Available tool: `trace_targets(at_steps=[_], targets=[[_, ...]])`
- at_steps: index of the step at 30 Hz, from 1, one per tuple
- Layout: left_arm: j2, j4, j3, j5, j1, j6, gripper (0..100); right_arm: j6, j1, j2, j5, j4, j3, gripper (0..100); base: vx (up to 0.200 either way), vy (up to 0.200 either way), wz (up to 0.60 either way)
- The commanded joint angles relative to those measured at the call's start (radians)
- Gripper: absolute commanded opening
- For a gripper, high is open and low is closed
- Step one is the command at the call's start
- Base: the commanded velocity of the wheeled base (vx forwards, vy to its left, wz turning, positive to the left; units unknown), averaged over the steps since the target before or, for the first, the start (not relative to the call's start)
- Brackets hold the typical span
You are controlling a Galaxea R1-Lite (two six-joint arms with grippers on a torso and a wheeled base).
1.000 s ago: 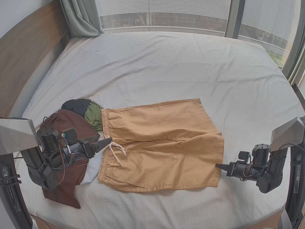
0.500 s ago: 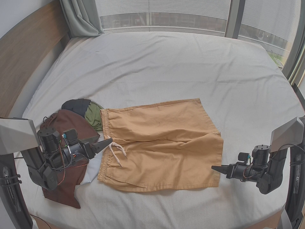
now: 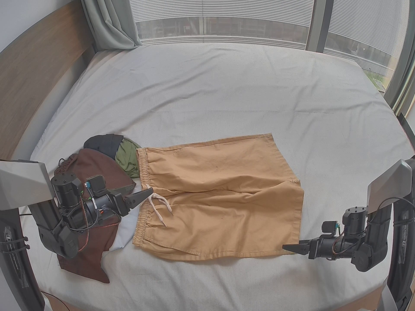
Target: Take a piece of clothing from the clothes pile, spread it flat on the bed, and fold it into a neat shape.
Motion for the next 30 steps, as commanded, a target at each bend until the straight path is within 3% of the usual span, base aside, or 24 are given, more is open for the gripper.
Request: trace_targets(at_steps=[1,9,10,25,27,29,30], targets=[[0.001,-0.001,0.000,0.000,-0.001,0.000,100,0.003,0.021,0.017,0.023,0.000,0.013,100,0.000,0.000,0.00],[0.003,-0.001,0.000,0.000,0.001,0.000,100,0.004,0.022,0.029,0.023,-0.002,0.012,100,0.000,0.000,0.00],[0.004,0.001,-0.002,0.000,0.001,0.000,100,0.004,0.024,0.029,0.018,-0.002,0.009,0,0.000,0.000,0.00],[0.023,-0.001,0.029,-0.025,0.033,-0.003,100,0.007,0.021,0.040,0.015,-0.002,0.001,0,0.000,0.000,0.00],[0.029,-0.001,0.077,-0.075,0.050,0.004,100,0.006,0.021,0.040,0.015,-0.002,0.001,0,0.000,0.000,0.00],[0.029,-0.001,0.077,-0.075,0.050,0.004,100,0.006,0.021,0.040,0.015,-0.002,0.001,0,0.000,0.000,0.00],[0.029,-0.001,0.124,-0.164,0.071,0.024,100,0.006,0.021,0.040,0.015,-0.002,-0.001,0,0.000,0.000,0.00]])
